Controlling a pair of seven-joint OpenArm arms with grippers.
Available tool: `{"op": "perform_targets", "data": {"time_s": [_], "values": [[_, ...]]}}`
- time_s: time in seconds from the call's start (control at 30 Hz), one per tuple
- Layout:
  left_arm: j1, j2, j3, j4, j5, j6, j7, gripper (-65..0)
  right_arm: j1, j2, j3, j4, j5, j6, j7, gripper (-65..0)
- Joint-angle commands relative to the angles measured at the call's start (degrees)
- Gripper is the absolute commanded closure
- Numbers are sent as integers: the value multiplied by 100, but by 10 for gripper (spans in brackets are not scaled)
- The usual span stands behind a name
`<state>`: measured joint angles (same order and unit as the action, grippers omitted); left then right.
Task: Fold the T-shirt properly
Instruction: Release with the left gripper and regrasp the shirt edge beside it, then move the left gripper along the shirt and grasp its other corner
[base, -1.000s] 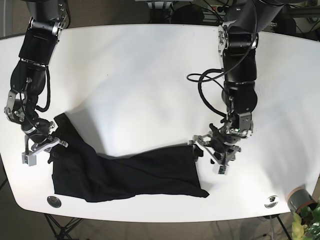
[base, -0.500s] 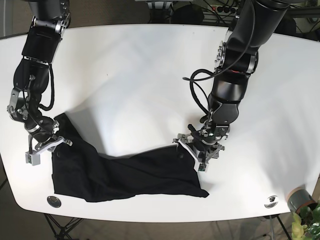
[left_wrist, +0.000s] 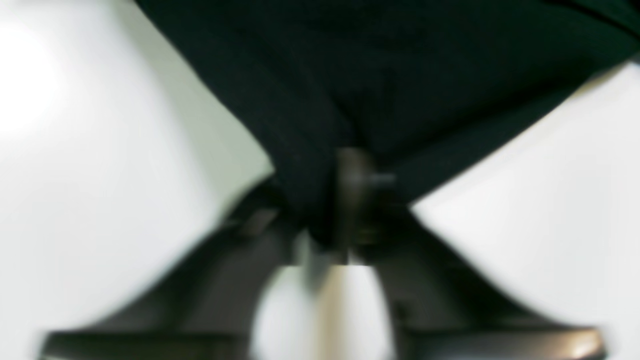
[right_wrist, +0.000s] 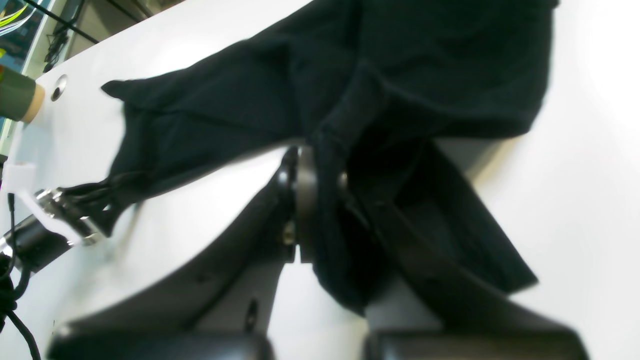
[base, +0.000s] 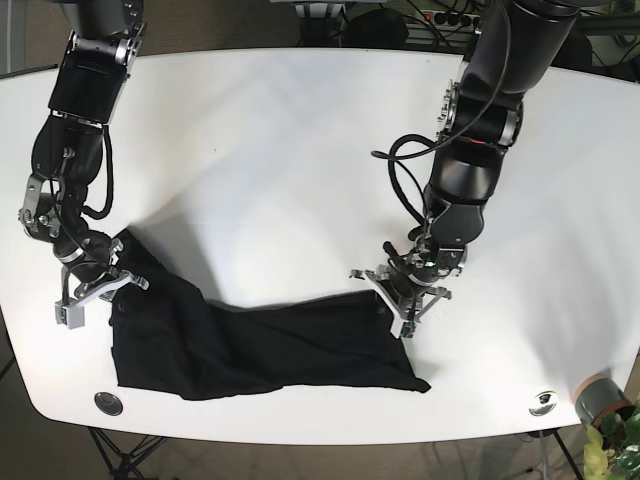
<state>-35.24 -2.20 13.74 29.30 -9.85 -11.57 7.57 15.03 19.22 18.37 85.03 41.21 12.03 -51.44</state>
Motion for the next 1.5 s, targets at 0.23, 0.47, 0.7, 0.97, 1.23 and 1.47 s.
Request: {"op": "perform_targets", "data": {"time_s": [0.23,0.47,0.7,0.97,1.23,1.47], "values": [[557,-805,-517,1039,75,19,689,0,-215,51,40,670,103,50,137,-19],[1894,-1209,-1712,3202,92,-640,1665,0,-830,-116,49,1180,112,41,137,-19],[3124,-1323,-3154,4934,92,-1370,2113,-76,-1683,-353,277,1848,112,23,137,-19],[3274,-1455,-4042,5154,119,-1986,2157,-13,-2158,-661,550,2112,112,50,120,-19],[3274,-1499,-4068,5452,110,-2012,2746,-218,-2254,-678,383,2305,112,50,120,-19],[3450,-1481,-4174,5461,110,-2021,2895,-272,-2193,-757,374,2288,112,50,120,-19]]}}
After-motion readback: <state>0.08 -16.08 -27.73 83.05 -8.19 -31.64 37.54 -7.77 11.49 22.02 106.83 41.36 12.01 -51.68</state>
